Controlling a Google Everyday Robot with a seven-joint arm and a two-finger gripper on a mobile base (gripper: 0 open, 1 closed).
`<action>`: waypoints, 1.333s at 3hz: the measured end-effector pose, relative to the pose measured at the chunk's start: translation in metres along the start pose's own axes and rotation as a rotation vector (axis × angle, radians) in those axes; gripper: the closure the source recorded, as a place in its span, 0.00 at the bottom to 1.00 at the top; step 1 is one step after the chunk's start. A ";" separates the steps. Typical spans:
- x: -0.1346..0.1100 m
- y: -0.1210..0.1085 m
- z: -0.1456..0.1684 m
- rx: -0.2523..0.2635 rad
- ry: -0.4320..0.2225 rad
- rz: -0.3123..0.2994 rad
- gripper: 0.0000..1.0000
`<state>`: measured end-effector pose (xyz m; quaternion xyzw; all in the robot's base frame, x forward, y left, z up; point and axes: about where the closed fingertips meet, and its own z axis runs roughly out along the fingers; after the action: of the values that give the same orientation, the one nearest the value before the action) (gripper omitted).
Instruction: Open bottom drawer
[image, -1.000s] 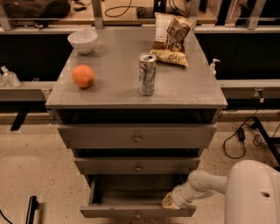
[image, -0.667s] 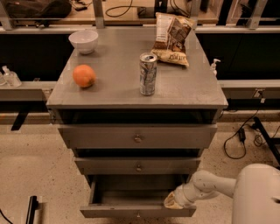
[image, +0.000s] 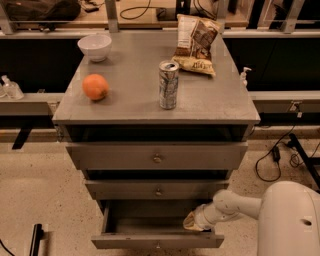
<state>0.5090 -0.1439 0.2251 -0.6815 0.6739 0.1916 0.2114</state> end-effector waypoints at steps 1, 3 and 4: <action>0.005 -0.024 0.014 0.052 0.022 -0.003 1.00; 0.024 -0.026 0.046 0.040 0.026 0.031 1.00; 0.030 -0.015 0.064 -0.008 0.026 0.048 1.00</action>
Offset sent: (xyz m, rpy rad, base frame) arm 0.0493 0.0027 -0.0414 -0.0344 -0.0799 -0.0644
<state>0.5265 -0.1340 0.1554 -0.6683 0.6921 0.1904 0.1951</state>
